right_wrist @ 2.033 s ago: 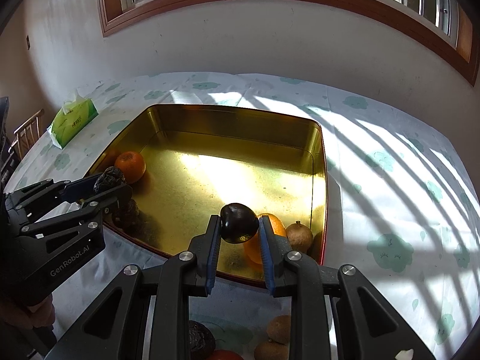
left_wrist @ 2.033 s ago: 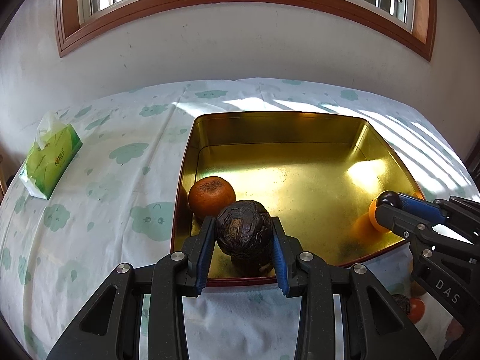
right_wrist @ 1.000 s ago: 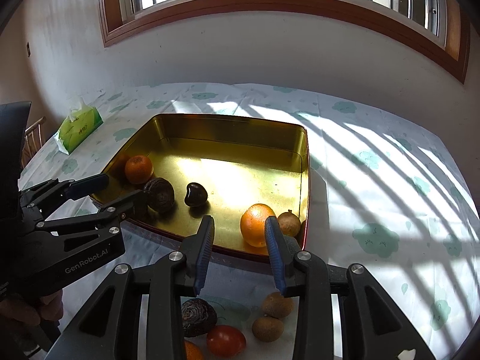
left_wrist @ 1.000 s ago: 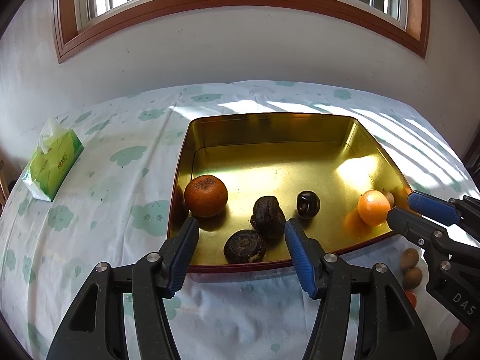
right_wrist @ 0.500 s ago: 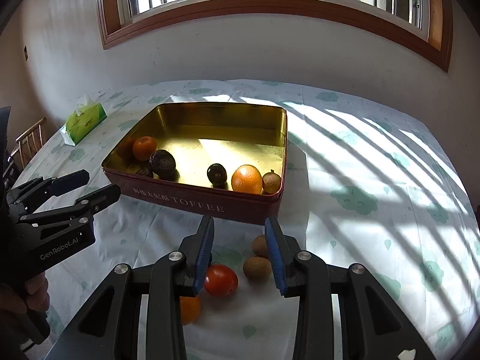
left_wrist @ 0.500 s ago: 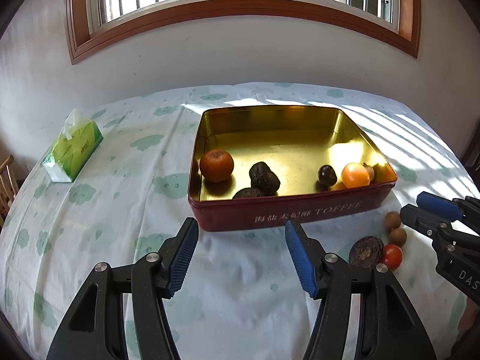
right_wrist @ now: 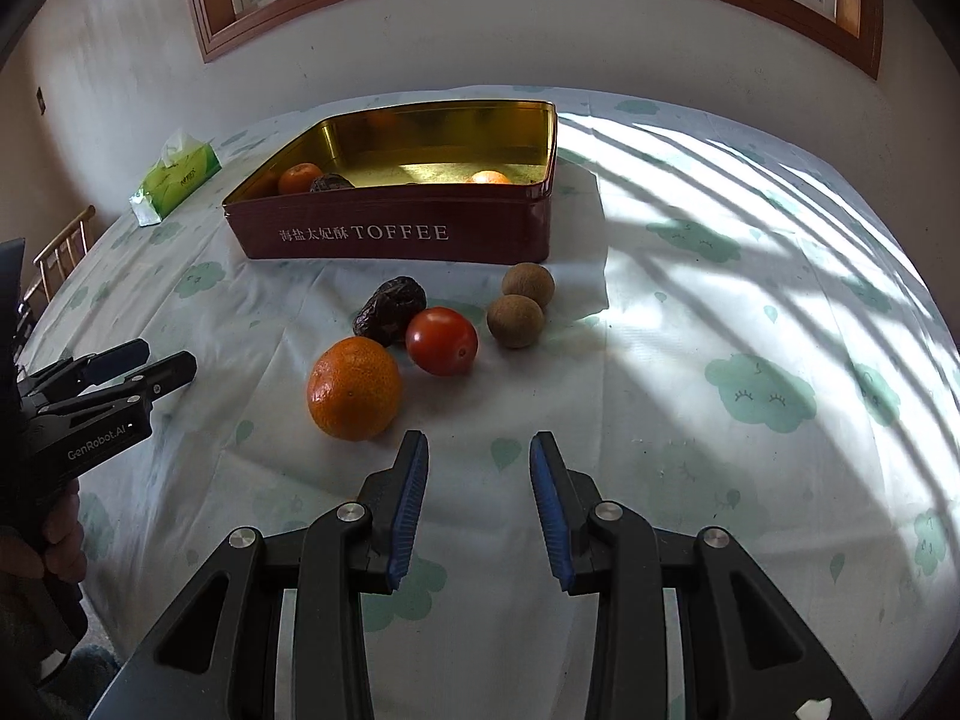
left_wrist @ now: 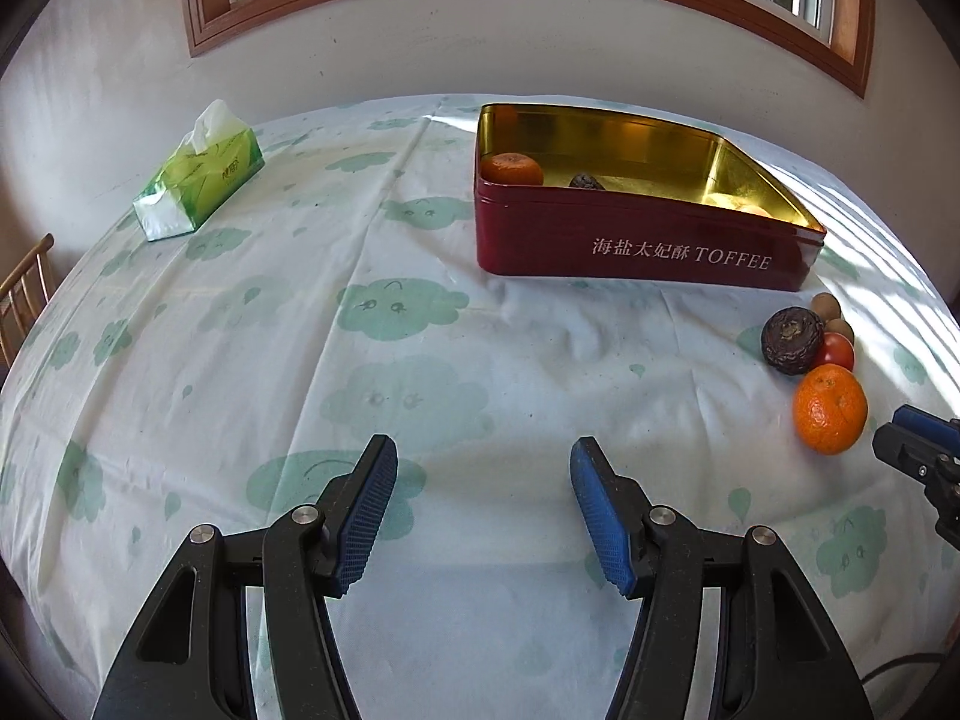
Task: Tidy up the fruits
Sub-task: 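Withdraw both tools from the tin toward the remaining fruit, then grasp the large orange with right tool while left tool approaches wrinkled fruit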
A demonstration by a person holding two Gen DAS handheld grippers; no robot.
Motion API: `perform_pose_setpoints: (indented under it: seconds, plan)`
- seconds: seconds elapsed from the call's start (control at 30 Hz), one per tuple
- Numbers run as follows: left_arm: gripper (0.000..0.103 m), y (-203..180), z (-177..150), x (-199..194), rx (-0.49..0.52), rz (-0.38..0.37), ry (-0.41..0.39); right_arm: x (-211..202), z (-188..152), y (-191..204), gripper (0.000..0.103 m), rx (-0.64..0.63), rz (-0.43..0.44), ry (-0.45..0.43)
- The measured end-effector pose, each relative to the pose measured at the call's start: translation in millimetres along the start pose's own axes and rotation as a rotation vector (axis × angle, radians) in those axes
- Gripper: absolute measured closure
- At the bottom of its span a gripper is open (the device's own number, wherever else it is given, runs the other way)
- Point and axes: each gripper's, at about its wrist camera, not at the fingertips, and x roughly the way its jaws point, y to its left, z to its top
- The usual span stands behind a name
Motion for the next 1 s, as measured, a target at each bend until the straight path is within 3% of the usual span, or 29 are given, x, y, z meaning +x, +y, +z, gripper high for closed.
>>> perform_pose_setpoints:
  seconds: [0.17, 0.23, 0.4, 0.53, 0.67, 1.0]
  plan:
    - [0.042, 5.3, -6.6, -2.8, -0.01, 0.003, -0.006, 5.6, -9.4, 14.8, 0.07, -0.025, 0.024, 0.029]
    - [0.042, 5.0, -7.4, -3.7, -0.003, 0.005, -0.01, 7.6, -10.1, 23.9, 0.058, -0.044, 0.025, 0.025]
    - [0.039, 6.1, -8.6, -3.7, -0.003, 0.009, -0.024, 15.7, -4.5, 44.6, 0.054, -0.097, 0.029, 0.017]
    - [0.037, 7.2, -8.6, -3.5, -0.007, 0.005, -0.027, 24.4, 6.9, 51.9, 0.056, -0.101, 0.039, 0.013]
    - [0.037, 6.6, -7.3, -2.1, -0.003, 0.006, -0.023, 31.7, 15.7, 55.9, 0.066, -0.109, 0.024, 0.006]
    - [0.037, -27.9, 2.8, 4.6, 0.046, -0.046, -0.003, 21.8, 6.1, 36.5, 0.068, -0.073, 0.016, 0.002]
